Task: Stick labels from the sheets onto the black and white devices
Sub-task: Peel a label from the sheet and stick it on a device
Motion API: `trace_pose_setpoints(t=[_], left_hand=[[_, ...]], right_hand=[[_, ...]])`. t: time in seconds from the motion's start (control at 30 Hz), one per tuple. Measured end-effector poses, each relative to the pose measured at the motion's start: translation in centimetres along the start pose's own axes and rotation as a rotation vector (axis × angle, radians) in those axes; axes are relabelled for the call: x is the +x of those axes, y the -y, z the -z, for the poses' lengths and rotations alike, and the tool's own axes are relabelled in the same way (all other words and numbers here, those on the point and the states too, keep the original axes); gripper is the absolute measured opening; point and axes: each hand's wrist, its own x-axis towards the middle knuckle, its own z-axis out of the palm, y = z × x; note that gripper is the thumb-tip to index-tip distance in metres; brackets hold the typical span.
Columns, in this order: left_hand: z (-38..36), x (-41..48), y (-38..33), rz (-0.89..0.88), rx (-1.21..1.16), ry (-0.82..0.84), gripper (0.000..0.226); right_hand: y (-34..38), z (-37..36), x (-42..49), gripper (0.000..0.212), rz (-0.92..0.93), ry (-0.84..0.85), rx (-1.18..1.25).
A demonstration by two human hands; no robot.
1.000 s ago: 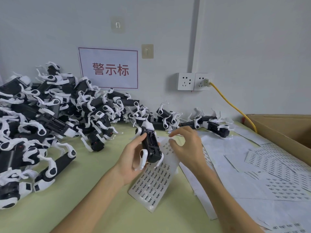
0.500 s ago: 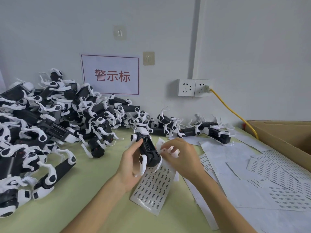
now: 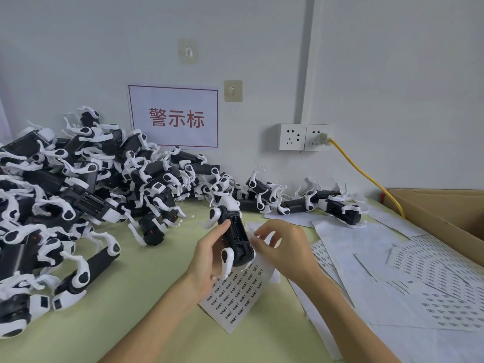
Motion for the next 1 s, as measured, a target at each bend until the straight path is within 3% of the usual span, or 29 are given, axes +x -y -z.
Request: trace_pose_setpoints(t=[0.13,0.33,0.77,1.0], left_hand=[[0.1,-0.06,-0.01,0.043,0.123,-0.005,0.045],[-0.14,-0.05,-0.03,0.018,0.122,-0.018,0.057],[-0.23,0.16,0.06,0.004,0.104,-0.031,0.038],[-0.15,0.4,0.51,-0.073,0.122,-0.159,0.066]], right_hand=[[0.18,-0.05,-0.13,0.017,0.027,-0.01,0.006],[0.42,-0.2,-0.06,0.025,-0.023,-0.024,0.055],[-0.01,0.1,0.24,0.023,-0.101,-0.042,0.171],[0.51,0.79,0.35,0.022,-0.16,-0.095,0.315]])
